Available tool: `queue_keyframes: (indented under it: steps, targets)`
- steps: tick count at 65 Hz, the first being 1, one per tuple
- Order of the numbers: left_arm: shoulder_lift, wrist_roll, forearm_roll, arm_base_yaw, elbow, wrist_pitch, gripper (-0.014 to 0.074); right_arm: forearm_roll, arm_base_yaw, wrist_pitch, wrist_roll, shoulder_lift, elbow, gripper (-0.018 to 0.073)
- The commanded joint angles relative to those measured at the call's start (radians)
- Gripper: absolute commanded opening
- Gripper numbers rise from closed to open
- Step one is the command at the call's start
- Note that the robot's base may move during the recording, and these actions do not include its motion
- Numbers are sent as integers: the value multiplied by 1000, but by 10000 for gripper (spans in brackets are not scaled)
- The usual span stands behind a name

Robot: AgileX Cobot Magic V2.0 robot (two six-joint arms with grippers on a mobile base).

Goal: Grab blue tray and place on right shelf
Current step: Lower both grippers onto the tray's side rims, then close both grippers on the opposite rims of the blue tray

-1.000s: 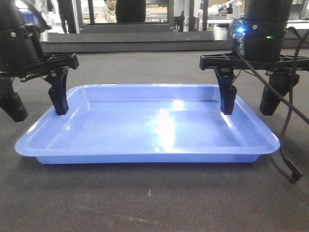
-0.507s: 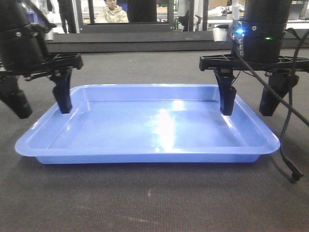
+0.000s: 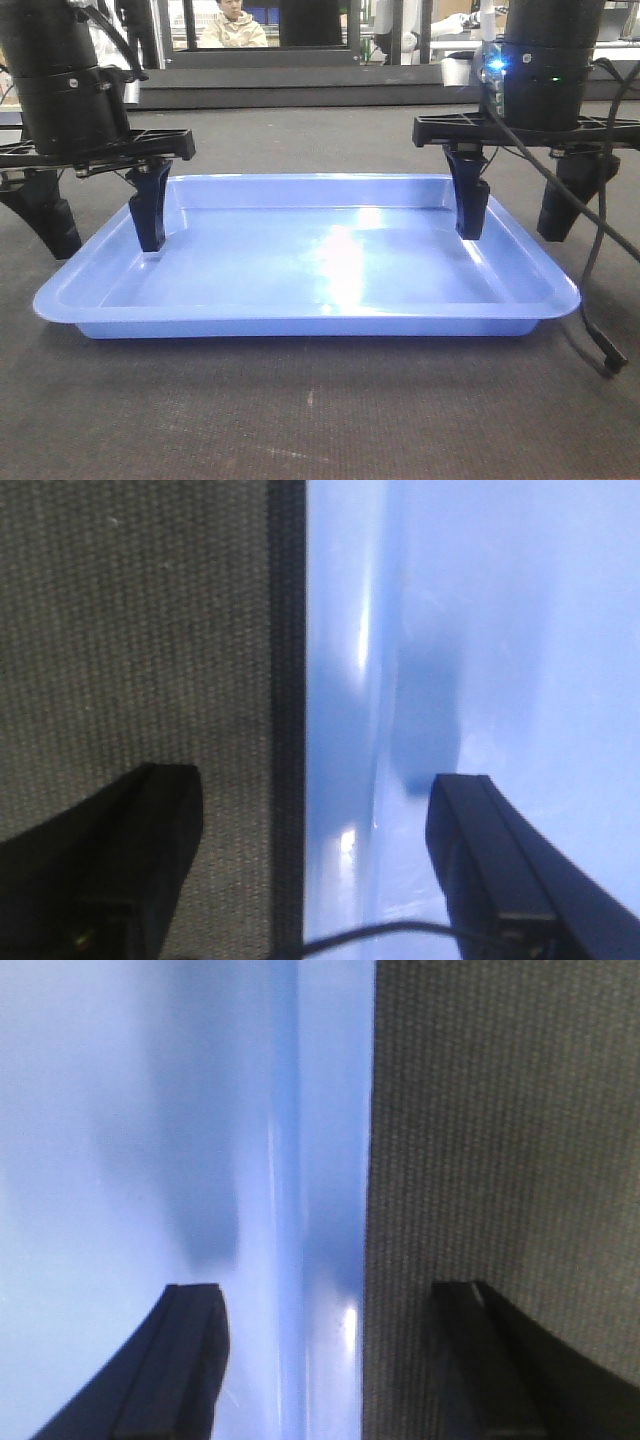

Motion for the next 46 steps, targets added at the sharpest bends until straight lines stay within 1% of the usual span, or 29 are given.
queue_keyframes:
  steps: [1,16,24,39,42,46]
  targets:
    - [-52,-10,-3,-8,-33,2,382,3,0,2,-2,-50,-26,518]
    - [-52,-10,-3,-8,-33,2,382,4,0,-1,-2,-29,-26,518]
    - [-52,-10,-3,-8,-33,4,382,26,0,7,-2,-5,-26,518]
    - [-52,-7,-3,-8,-33,11,381,27,0,-6,-2,-15,-27,513]
    - [-52,-7,-3,-8,-33,11,381,27,0,-10,-2,-15,-27,493]
    - [-52,-7,-3,-8,-33,11,381,27,0,-14,-2,-15,-27,444]
